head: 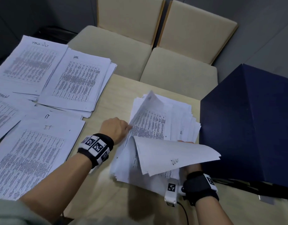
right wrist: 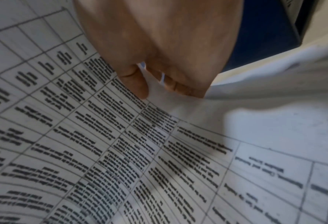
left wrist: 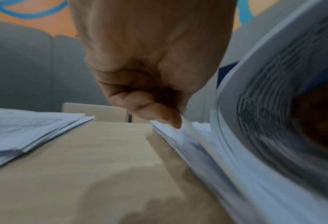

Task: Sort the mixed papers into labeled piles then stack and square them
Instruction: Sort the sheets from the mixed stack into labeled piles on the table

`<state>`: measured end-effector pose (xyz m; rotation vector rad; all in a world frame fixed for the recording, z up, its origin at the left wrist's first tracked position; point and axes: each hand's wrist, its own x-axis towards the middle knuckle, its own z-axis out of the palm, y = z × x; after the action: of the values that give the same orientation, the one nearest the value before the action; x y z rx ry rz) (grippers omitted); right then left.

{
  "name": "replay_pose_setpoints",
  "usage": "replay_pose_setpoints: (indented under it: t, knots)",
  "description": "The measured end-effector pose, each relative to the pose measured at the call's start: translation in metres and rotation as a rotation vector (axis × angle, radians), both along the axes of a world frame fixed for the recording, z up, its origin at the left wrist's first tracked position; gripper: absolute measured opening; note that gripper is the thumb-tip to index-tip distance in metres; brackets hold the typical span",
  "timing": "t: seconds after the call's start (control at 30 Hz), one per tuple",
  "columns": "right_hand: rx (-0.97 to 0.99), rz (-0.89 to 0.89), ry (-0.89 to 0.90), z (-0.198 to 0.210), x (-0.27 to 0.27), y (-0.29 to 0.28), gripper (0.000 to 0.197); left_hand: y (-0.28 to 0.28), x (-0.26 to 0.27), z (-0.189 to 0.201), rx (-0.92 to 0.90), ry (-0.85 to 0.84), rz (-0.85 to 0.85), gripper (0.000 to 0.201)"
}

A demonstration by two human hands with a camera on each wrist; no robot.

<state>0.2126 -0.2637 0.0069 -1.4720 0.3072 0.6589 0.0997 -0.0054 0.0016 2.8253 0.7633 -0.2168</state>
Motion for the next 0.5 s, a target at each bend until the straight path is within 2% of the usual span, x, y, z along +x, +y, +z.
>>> replay_pose_setpoints:
  t: [0.03,0.07,0.1,0.13,0.17,0.2,0.27,0.3,0.33,0.37,0.43,0.5]
  knots:
    - [0.005,-0.028,-0.051,-0.002,0.001,0.005,0.011,0.002,-0.002,0.001,-0.036,-0.077,-0.012,0.047]
    - [0.006,-0.036,-0.080,-0.006,0.003,0.008,0.012,0.004,-0.004,0.002,-0.124,-0.151,-0.016,0.044]
    - [0.000,-0.046,-0.083,-0.014,0.007,0.009,0.022,0.006,-0.006,0.000,-0.258,-0.219,-0.026,0.042]
    - [0.026,-0.040,-0.083,-0.016,0.008,0.011,0.023,0.007,-0.008,-0.003,-0.417,-0.274,-0.046,0.041]
    - [0.031,-0.048,-0.116,-0.014,0.006,0.014,0.015,0.008,-0.010,-0.005,-0.582,-0.320,-0.061,0.037]
    - [0.005,-0.040,-0.136,-0.013,0.007,0.013,0.008,0.007,-0.012,-0.007,-0.741,-0.341,-0.069,0.031]
    - [-0.111,-0.062,-0.193,-0.008,0.005,0.014,0.019,0.005,-0.014,-0.004,-0.997,-0.344,-0.037,0.035]
    - [-0.144,-0.067,-0.203,-0.007,0.005,0.013,0.023,0.003,-0.013,-0.004,-1.050,-0.331,-0.003,0.040]
    - [-0.148,-0.091,-0.205,-0.004,0.004,0.013,0.026,0.000,-0.012,-0.005,-1.023,-0.323,0.048,0.041]
    - [-0.122,-0.127,-0.203,-0.001,0.002,0.013,0.031,-0.003,-0.009,-0.006,-0.913,-0.320,0.123,0.038]
    - [-0.089,-0.193,-0.215,-0.001,0.003,0.012,0.039,-0.006,-0.006,-0.011,-0.598,-0.291,0.292,0.020]
    - [-0.085,-0.218,-0.232,0.000,0.000,0.013,0.027,-0.011,-0.004,-0.014,-0.469,-0.193,0.386,0.017]
